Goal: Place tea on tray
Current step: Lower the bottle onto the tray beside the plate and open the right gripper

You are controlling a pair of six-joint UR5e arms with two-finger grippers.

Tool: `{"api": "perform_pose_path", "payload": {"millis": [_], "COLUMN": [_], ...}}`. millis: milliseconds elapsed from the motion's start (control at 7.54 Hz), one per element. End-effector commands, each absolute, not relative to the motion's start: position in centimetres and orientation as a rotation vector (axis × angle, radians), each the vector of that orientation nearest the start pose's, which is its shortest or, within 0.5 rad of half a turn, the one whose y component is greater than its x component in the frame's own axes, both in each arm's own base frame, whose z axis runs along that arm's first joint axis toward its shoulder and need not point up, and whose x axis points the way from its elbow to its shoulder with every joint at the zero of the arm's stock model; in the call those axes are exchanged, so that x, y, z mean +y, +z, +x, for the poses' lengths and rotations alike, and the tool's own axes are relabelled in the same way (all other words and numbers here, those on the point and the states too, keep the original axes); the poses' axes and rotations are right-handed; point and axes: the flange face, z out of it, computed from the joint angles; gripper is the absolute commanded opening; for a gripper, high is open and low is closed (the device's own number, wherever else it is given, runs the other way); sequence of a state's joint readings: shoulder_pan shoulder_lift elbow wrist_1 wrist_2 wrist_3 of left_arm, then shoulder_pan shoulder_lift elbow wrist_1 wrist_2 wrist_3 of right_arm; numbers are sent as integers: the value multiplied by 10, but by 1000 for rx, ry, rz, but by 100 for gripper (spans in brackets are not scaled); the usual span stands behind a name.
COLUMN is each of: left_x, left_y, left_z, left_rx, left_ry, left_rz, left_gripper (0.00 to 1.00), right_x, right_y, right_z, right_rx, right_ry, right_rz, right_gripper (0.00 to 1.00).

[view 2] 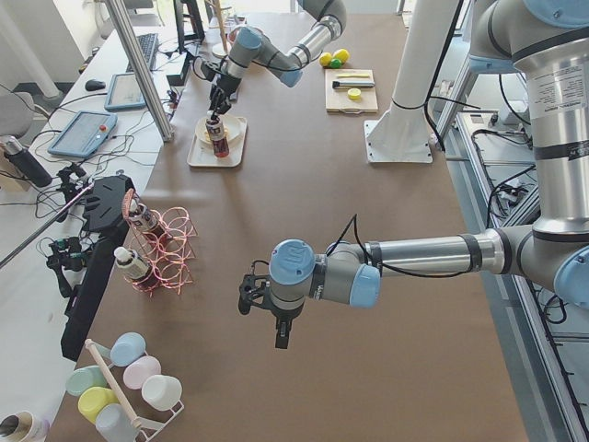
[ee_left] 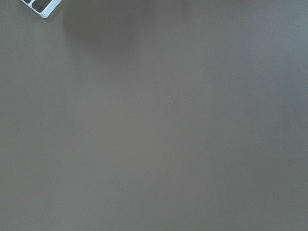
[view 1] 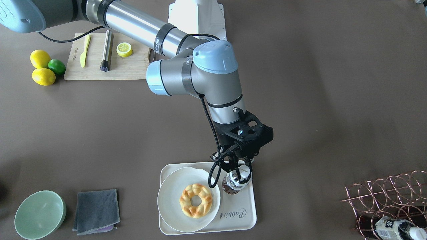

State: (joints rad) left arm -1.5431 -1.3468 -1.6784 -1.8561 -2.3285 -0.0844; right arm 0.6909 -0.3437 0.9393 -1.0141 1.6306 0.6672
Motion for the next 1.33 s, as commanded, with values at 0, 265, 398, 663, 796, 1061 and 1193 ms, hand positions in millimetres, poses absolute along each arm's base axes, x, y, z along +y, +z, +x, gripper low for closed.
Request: {"api": "perform_pose_path", "payload": {"millis": [0,265,398,663,796,1061,1193], "left_x": [-407,-407,-407,-407,-407,-406,-401], "left_y": [677,677,677,677,677,677,676], "left_z": [-54,-54,-54,-54,-54,-56,-67], "left_rx": [762,762,762,762,764,771,771], "left_ry": [10,10,10,10,10,3,-22], "left_rz": [118,118,118,118,118,119,131], "left_gripper": [99,99,99,99,99,99,99], "right_x": [-635,-635,-635,-634,-631,-639,-652], "right_y": [38,40,39,33,32,16,20], "right_z": [-589,-591,-591,-589,-590,-566,-547], "right_rx": [-869,-870,-871,-910,-935,-978,-1018], "right_ry": [-221,-223,-223,-165,-133,-79,-75], "right_rz": [791,791,792,782,773,770,715], "right_gripper": [0,0,11,99,99,100,100]}}
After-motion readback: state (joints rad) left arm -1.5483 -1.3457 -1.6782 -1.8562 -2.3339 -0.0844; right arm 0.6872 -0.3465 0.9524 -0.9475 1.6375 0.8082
